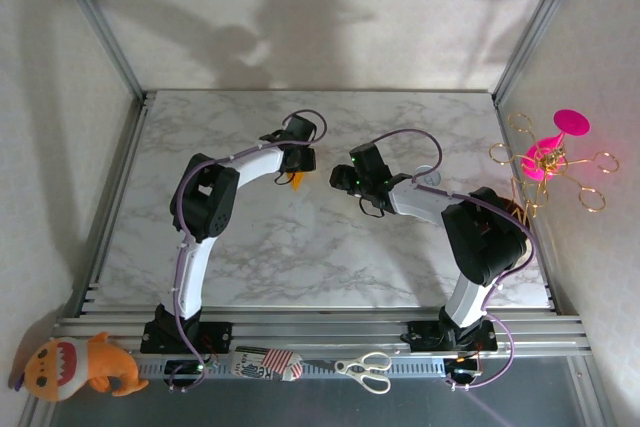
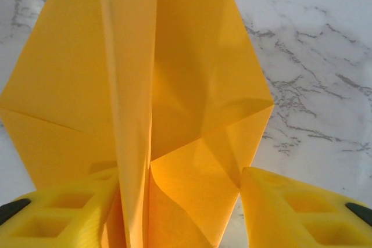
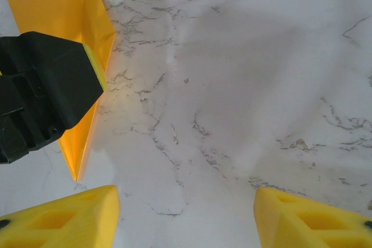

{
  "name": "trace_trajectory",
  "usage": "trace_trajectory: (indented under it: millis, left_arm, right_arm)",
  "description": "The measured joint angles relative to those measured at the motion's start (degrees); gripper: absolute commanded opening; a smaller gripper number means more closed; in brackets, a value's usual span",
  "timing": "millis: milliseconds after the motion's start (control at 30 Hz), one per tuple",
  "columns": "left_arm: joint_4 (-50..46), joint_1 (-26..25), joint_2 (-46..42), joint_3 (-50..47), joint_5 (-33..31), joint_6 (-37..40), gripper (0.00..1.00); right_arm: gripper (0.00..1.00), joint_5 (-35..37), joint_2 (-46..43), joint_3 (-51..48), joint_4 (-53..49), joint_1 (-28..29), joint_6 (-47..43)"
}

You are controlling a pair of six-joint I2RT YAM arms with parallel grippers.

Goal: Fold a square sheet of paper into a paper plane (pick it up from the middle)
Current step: Move the paper plane to the top-center of the table.

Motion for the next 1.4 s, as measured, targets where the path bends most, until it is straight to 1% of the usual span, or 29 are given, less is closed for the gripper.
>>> trace_trajectory:
  millis: [533,667,833,1000,1267,1400]
  left_arm:
    - [-1.3,0.0,2.6,3.9,-1.7,2.6,0.49]
    - [-2.4,0.0,3.2,5.4,-1.7,3.3,0.49]
    - [-4.4,0.0,2.9,5.9,-1.6,2.9,0.52]
    - [-6.6,0.0,-0.5,5.8,-1.7,1.5,0.59]
    - [-6.4,0.0,-8.5,5.8,-2.3,0.0,0.61]
    - [-5.5,0.1,-12.4,3.0,-2.6,-0.3,0.68]
  right_arm:
    - [0.63,0.0,0.0,0.0,0.0,0.0,0.0]
    - [0.63,0.0,0.0,0.0,-0.1,0.0,0.0]
    - [0.63,0.0,0.0,0.0,-0.2,0.0,0.0]
    - [0.63,0.0,0.0,0.0,-0.3,0.0,0.0]
    - [0.64,0.0,0.0,0.0,-0.5,0.0,0.0]
    - [0.67,0.3,0.0,0.1,-1.0,0.0,-0.2]
